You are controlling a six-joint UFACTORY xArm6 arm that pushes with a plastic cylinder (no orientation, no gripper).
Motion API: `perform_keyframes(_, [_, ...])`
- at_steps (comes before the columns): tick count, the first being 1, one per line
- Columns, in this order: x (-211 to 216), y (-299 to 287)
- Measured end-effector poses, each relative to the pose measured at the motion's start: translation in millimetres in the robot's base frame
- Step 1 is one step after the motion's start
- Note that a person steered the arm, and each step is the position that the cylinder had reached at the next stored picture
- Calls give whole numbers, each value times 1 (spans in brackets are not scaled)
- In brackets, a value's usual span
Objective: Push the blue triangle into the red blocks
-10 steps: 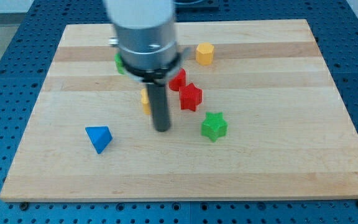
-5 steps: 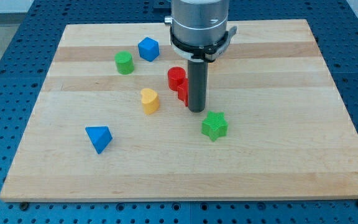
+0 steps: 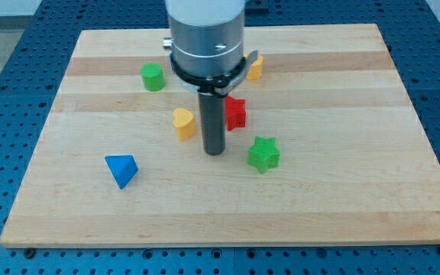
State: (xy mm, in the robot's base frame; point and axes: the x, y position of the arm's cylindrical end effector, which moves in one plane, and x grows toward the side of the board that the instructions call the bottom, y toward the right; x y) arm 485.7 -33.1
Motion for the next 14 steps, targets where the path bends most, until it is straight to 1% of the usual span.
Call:
perform_keyframes(1, [5, -19])
perform_keyframes(3, [25, -18])
perform_keyframes(5, [73, -20])
perform_keyframes(6, [89, -64])
perform_keyframes(7, [86, -119])
perform_keyframes(8, [58, -148])
perform_keyframes(9, [37, -145])
perform_keyframes(11, [35, -61])
perform_keyframes(12, [23, -59])
perform_keyframes(13, [21, -76])
perform_keyframes(14, [22, -109])
